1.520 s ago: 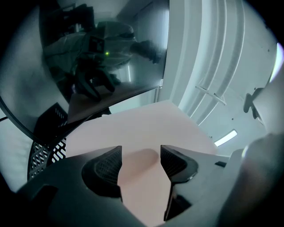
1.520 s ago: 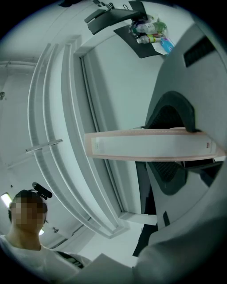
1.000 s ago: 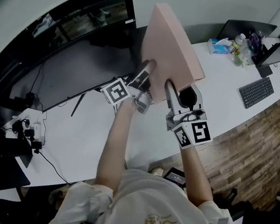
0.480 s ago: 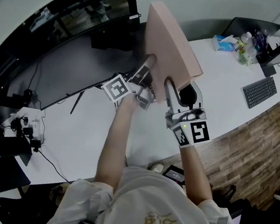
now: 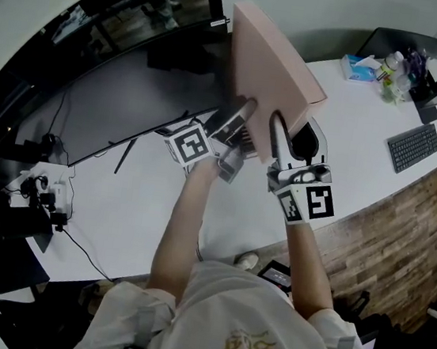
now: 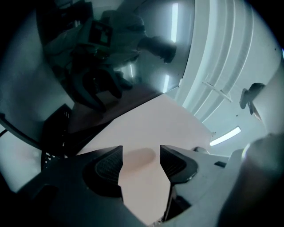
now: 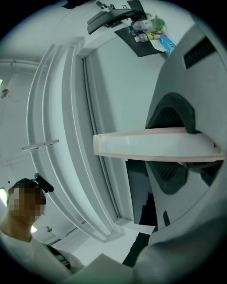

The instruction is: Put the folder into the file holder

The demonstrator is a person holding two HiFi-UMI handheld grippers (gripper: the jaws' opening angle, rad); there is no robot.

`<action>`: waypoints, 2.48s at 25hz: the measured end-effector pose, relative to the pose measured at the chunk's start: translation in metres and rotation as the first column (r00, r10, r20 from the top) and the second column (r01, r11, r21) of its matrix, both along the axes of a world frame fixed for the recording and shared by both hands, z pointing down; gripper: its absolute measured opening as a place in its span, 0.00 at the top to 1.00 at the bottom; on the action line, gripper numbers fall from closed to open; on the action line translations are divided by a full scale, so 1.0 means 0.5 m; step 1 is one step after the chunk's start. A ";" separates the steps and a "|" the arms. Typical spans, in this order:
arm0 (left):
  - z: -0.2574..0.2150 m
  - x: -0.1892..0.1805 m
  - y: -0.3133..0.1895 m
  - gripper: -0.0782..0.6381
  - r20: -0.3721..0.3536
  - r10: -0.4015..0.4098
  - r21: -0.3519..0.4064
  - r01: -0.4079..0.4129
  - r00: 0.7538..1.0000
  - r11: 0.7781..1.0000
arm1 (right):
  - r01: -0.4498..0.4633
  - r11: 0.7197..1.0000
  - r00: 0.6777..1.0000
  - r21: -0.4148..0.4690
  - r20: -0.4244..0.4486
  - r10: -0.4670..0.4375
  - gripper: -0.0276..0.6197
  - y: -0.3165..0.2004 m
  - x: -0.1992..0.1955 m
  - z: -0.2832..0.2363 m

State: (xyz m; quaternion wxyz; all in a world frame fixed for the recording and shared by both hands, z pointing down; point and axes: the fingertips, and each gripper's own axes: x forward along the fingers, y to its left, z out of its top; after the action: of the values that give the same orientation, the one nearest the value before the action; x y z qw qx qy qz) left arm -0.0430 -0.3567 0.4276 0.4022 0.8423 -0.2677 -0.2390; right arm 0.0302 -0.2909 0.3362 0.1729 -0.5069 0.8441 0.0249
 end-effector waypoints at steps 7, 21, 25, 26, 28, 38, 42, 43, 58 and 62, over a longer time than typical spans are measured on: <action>0.092 0.041 0.099 0.52 0.077 0.101 -0.098 -0.094 0.992 0.991 | -0.008 1.000 1.000 0.019 0.025 0.008 0.68 0.003 0.011 0.001; 0.274 0.059 0.220 0.49 0.640 0.090 -0.079 -0.051 0.763 0.996 | -0.009 0.999 1.000 0.038 0.013 0.009 0.68 0.021 0.008 0.005; 0.262 0.060 0.215 0.45 0.742 0.015 0.039 -0.065 0.670 0.997 | -0.009 0.999 1.000 0.041 0.005 0.008 0.67 0.024 0.002 0.007; 0.257 0.064 0.212 0.44 0.754 0.005 0.059 -0.075 0.657 0.995 | -0.010 0.999 1.000 0.040 0.006 0.010 0.67 0.024 0.002 0.006; 0.251 0.073 0.208 0.43 0.779 -0.006 0.087 -0.098 0.627 0.991 | -0.015 0.999 1.000 0.038 0.007 0.015 0.67 0.023 0.002 0.005; 0.244 0.085 0.182 0.41 0.831 -0.045 0.136 -0.125 0.554 0.983 | 0.012 1.000 0.999 0.004 -0.037 -0.012 0.67 0.036 -0.010 0.006; 0.235 0.078 0.178 0.41 0.824 -0.064 0.146 -0.101 0.563 0.984 | 0.008 1.000 1.000 0.003 -0.026 -0.008 0.67 0.043 -0.005 -0.003; 0.232 0.075 0.176 0.41 0.823 -0.071 0.149 -0.094 0.564 0.984 | 0.007 1.000 1.000 0.004 -0.023 -0.007 0.67 0.043 -0.004 -0.005; 0.235 0.017 0.112 0.42 0.811 -0.101 0.134 -0.014 0.576 0.991 | 0.009 1.000 1.000 0.005 -0.030 -0.009 0.66 0.045 -0.016 -0.002; 0.244 0.017 0.103 0.42 0.812 -0.081 0.113 -0.019 0.578 0.993 | 0.010 1.000 0.999 -0.007 -0.053 -0.011 0.66 0.044 -0.022 0.015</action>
State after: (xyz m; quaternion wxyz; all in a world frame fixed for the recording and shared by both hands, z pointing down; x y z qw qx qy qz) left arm -0.0345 -0.3053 0.5495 0.1836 0.8736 -0.4238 0.1533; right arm 0.0192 -0.2687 0.3436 0.1489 -0.5022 0.8511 0.0346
